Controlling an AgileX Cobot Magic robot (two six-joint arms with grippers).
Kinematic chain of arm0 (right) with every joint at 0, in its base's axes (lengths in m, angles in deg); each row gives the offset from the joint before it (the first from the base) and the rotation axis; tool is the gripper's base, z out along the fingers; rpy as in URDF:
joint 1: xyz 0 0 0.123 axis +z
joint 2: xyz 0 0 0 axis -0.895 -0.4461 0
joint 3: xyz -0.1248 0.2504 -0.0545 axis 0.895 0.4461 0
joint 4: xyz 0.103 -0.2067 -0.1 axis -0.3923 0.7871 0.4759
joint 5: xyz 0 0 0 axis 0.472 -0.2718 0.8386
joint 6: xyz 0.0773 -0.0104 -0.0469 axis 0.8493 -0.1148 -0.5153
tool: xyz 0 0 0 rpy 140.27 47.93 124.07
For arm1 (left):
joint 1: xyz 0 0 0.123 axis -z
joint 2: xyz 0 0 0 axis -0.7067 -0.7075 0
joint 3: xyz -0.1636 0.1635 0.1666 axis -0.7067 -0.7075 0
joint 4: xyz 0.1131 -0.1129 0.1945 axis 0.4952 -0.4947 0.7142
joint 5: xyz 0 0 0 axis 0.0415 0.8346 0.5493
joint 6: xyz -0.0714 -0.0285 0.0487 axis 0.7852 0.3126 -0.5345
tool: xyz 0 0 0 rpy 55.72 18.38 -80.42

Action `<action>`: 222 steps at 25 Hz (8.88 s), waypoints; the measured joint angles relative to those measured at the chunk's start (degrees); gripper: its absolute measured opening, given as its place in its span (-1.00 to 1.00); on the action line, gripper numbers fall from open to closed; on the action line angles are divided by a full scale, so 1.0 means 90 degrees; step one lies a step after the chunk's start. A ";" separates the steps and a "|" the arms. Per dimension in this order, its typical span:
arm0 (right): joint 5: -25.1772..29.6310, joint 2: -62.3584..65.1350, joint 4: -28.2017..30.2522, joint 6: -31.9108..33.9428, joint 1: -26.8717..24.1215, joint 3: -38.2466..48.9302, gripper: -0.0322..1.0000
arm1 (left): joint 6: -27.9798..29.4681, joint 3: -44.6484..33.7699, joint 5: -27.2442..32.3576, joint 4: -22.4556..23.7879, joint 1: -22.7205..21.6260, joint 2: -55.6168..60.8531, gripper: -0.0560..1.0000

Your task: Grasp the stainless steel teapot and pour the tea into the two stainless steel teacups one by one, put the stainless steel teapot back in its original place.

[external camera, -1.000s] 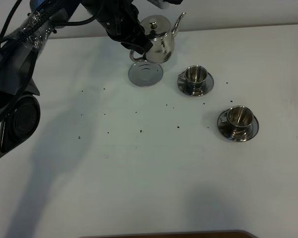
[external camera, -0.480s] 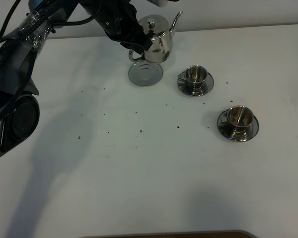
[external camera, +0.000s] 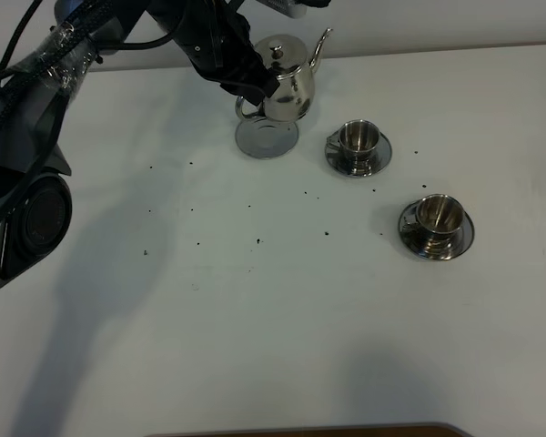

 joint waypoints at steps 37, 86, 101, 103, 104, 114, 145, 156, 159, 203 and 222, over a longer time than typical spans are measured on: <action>0.0000 0.0000 0.0000 0.0003 0.0000 0.0000 -0.19 | 0.0062 -0.0570 -0.0158 -0.0037 0.0007 0.0134 -0.41; 0.0000 0.0000 0.0000 0.0004 0.0000 0.0000 -0.19 | -0.3913 -0.2515 -0.0600 -0.0194 0.1090 0.1233 -0.41; 0.0000 0.0000 0.0000 0.0004 0.0000 0.0000 -0.19 | -0.3458 -0.2515 -0.0781 0.1015 0.1829 0.1018 -0.41; 0.0000 0.0000 0.0000 0.0004 0.0000 0.0000 -0.19 | -0.3396 -0.2515 -0.0781 0.1113 0.1897 0.1010 -0.41; 0.0000 0.0000 0.0000 0.0004 0.0000 0.0000 -0.19 | -0.3388 -0.2515 -0.0781 0.1161 0.1920 0.1010 -0.41; 0.0000 0.0000 0.0000 0.0004 0.0000 0.0000 -0.19 | -0.3179 -0.2515 -0.0789 0.1886 0.2194 0.1010 -0.41; 0.0000 0.0000 0.0000 0.0004 0.0000 0.0000 -0.19 | -0.2235 -0.2515 -0.0982 0.3926 0.3102 0.1010 -0.41; 0.0000 0.0000 0.0000 0.0004 0.0000 0.0000 -0.19 | -0.2128 -0.2515 -0.0805 0.4004 0.3160 0.1010 -0.41; 0.0000 0.0000 0.0000 0.0004 0.0000 0.0000 -0.19 | -0.2123 -0.2515 -0.0805 0.4004 0.3160 0.1010 -0.41; 0.0000 0.0000 0.0000 0.0004 0.0000 0.0000 -0.19 | -0.2430 -0.2515 -0.0992 0.4421 0.3333 0.0959 -0.41; 0.0000 0.0000 0.0000 0.0004 0.0000 0.0000 -0.19 | -0.2440 -0.2560 -0.1199 0.4978 0.3408 0.0816 -0.41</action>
